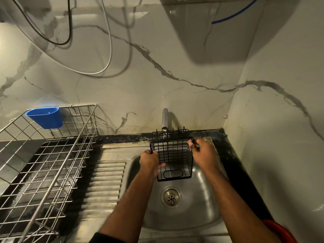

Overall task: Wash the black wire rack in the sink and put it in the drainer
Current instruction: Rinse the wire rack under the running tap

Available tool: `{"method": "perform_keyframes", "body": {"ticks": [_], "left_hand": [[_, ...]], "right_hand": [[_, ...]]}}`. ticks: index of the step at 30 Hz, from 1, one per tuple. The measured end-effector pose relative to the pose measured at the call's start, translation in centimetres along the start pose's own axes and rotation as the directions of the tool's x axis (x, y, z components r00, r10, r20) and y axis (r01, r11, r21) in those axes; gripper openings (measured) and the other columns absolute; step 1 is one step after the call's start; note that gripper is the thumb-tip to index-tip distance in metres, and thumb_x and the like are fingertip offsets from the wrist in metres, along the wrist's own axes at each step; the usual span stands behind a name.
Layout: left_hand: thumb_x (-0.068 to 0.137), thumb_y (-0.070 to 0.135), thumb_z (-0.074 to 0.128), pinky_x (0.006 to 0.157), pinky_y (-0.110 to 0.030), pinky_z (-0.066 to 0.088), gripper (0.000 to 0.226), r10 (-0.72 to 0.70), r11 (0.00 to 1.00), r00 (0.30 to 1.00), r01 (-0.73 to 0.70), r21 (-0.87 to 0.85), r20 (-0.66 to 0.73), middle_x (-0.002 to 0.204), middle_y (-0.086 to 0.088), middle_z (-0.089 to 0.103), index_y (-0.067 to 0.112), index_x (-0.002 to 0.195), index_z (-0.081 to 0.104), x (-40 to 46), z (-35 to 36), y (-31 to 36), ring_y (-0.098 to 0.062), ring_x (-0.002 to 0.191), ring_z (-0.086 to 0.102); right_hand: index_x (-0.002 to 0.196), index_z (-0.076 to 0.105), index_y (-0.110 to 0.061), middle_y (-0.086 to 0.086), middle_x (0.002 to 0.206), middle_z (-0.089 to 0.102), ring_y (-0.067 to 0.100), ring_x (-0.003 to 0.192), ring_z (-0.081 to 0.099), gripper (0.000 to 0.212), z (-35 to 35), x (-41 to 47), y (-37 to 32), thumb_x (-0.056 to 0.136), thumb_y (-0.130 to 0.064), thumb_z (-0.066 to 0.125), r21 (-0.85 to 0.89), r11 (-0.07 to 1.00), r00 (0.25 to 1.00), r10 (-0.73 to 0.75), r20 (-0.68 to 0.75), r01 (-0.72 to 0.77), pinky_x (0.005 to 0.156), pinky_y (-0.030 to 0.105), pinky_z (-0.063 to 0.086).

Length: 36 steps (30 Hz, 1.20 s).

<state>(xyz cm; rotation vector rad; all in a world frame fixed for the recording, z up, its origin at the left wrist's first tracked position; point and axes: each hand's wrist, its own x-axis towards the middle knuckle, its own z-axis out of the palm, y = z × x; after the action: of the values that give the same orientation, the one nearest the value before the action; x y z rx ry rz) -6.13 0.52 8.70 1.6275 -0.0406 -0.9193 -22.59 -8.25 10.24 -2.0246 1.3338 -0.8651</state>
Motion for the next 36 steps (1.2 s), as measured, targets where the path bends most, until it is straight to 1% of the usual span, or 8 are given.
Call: {"method": "perform_keyframes", "body": {"ticks": [13, 18, 21, 24, 28, 31, 33, 36], "left_hand": [[0.104, 0.007, 0.051, 0.062, -0.033, 0.064, 0.032, 0.029, 0.999, 0.999, -0.028, 0.037, -0.016, 0.128, -0.011, 0.059, 0.009, 0.136, 0.055, 0.2, 0.2, -0.3, -0.016, 0.084, 0.061], [0.105, 0.007, 0.05, 0.067, -0.034, 0.064, 0.029, 0.023, 0.999, 1.0, -0.023, 0.029, -0.006, 0.101, -0.004, 0.058, 0.007, 0.133, 0.056, 0.6, -0.1, -0.5, -0.018, 0.084, 0.063], [0.105, 0.006, 0.049, 0.069, -0.035, 0.064, 0.028, 0.027, 1.0, 1.0, -0.027, 0.014, -0.002, 0.097, -0.003, 0.058, 0.007, 0.132, 0.056, 0.7, -0.2, -0.6, -0.018, 0.082, 0.063], [0.105, 0.004, 0.049, 0.065, -0.033, 0.064, 0.028, 0.031, 0.999, 1.0, -0.031, 0.024, 0.003, 0.102, -0.007, 0.061, 0.005, 0.132, 0.056, 0.5, -0.4, -0.5, -0.021, 0.085, 0.066], [0.101, -0.001, 0.051, 0.051, -0.027, 0.059, 0.032, 0.058, 0.998, 0.998, -0.058, 0.029, 0.018, 0.129, -0.027, 0.063, -0.002, 0.133, 0.054, 0.4, -0.7, -0.4, -0.038, 0.107, 0.067], [0.104, 0.001, 0.049, 0.061, -0.03, 0.063, 0.032, 0.025, 1.0, 1.0, -0.025, -0.009, 0.01, 0.133, -0.018, 0.061, 0.002, 0.136, 0.053, 0.1, -0.9, -0.2, -0.027, 0.094, 0.067], [0.104, 0.002, 0.049, 0.06, -0.03, 0.062, 0.031, 0.022, 1.0, 1.0, -0.022, -0.011, 0.009, 0.133, -0.018, 0.061, 0.002, 0.135, 0.053, 0.2, -1.0, -0.3, -0.028, 0.093, 0.068], [0.101, -0.003, 0.05, 0.051, -0.025, 0.059, 0.032, 0.03, 0.999, 0.999, -0.029, -0.02, 0.029, 0.131, -0.029, 0.061, -0.005, 0.133, 0.053, 0.5, -1.0, -0.6, -0.041, 0.11, 0.066]], "right_hand": [[0.112, 0.069, -0.012, -0.007, 0.087, 0.063, 0.006, 0.076, 0.057, 0.029, -0.3, -0.2, -0.2, 0.1, -0.035, 0.057, 0.027, 1.0, 1.0, 0.009, -0.001, -0.009, 0.055, 0.014, 0.034], [0.112, 0.069, -0.014, -0.003, 0.089, 0.067, 0.008, 0.077, 0.06, 0.03, -0.3, -0.4, -0.3, 0.1, -0.038, 0.056, 0.009, 1.0, 1.0, 0.015, 0.022, -0.015, 0.055, 0.016, 0.039], [0.114, 0.069, -0.015, -0.002, 0.09, 0.069, 0.009, 0.079, 0.062, 0.031, -0.3, -0.4, -0.4, 0.1, -0.039, 0.056, 0.002, 1.0, 1.0, 0.018, 0.025, -0.018, 0.056, 0.017, 0.04], [0.112, 0.069, -0.015, -0.003, 0.087, 0.068, 0.008, 0.077, 0.062, 0.03, -0.2, -0.4, -0.5, 0.099, -0.038, 0.056, -0.003, 1.0, 0.999, 0.019, 0.028, -0.019, 0.055, 0.018, 0.042], [0.11, 0.069, -0.015, -0.009, 0.08, 0.062, -0.002, 0.069, 0.054, 0.026, -0.1, -0.6, -0.7, 0.1, -0.035, 0.057, 0.0, 1.0, 1.0, 0.02, 0.024, -0.02, 0.052, 0.014, 0.033], [0.11, 0.069, -0.013, -0.008, 0.081, 0.061, 0.0, 0.07, 0.054, 0.026, 0.0, -0.7, -0.8, 0.1, -0.033, 0.057, 0.01, 1.0, 0.999, 0.013, 0.04, -0.014, 0.052, 0.013, 0.031], [0.111, 0.069, -0.011, -0.007, 0.085, 0.061, 0.009, 0.078, 0.061, 0.026, 0.2, -0.6, -0.7, 0.1, -0.032, 0.058, 0.04, 0.999, 0.999, 0.013, 0.047, -0.015, 0.054, 0.014, 0.034], [0.109, 0.069, -0.011, -0.004, 0.092, 0.067, 0.016, 0.089, 0.065, 0.026, 0.7, -0.4, -0.4, 0.099, -0.033, 0.059, 0.071, 0.997, 0.999, 0.013, 0.053, -0.017, 0.064, 0.023, 0.047]]}}
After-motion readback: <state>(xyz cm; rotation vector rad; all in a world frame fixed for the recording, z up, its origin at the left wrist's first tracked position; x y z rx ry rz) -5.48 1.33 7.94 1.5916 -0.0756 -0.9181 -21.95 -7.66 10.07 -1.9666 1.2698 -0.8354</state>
